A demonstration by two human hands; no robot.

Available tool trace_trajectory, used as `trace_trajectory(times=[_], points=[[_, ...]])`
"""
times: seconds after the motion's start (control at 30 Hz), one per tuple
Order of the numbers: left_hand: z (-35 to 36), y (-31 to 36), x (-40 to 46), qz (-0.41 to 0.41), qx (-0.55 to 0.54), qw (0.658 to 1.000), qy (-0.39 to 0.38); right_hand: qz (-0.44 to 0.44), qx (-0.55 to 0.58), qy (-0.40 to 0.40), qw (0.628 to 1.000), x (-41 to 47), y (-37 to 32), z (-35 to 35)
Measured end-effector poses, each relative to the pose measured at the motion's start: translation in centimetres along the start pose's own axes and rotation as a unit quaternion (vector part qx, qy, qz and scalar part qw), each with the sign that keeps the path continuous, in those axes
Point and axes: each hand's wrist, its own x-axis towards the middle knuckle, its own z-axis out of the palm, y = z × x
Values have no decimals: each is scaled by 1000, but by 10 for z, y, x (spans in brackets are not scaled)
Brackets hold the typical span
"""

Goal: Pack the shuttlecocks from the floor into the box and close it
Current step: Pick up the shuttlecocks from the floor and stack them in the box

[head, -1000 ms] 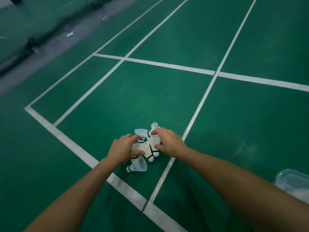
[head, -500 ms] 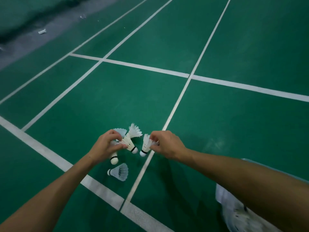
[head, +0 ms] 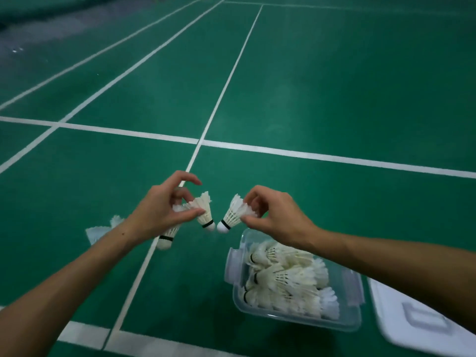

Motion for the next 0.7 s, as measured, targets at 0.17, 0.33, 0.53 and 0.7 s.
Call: trace_trajectory(times=[0.17, 0.33, 0.53, 0.7], points=[[66, 34, 27, 52, 21, 994, -98, 74, 12, 86, 993, -64, 50, -46], [132, 46, 35, 94, 38, 972, -212, 156, 30, 167, 973, -127, 98, -63], [180, 61, 34, 97, 155, 938, -296, 216, 57, 208, 952, -185, 128, -49], [189, 76, 40, 116, 248, 913, -302, 234, 28, 176, 956, -200, 130, -38]])
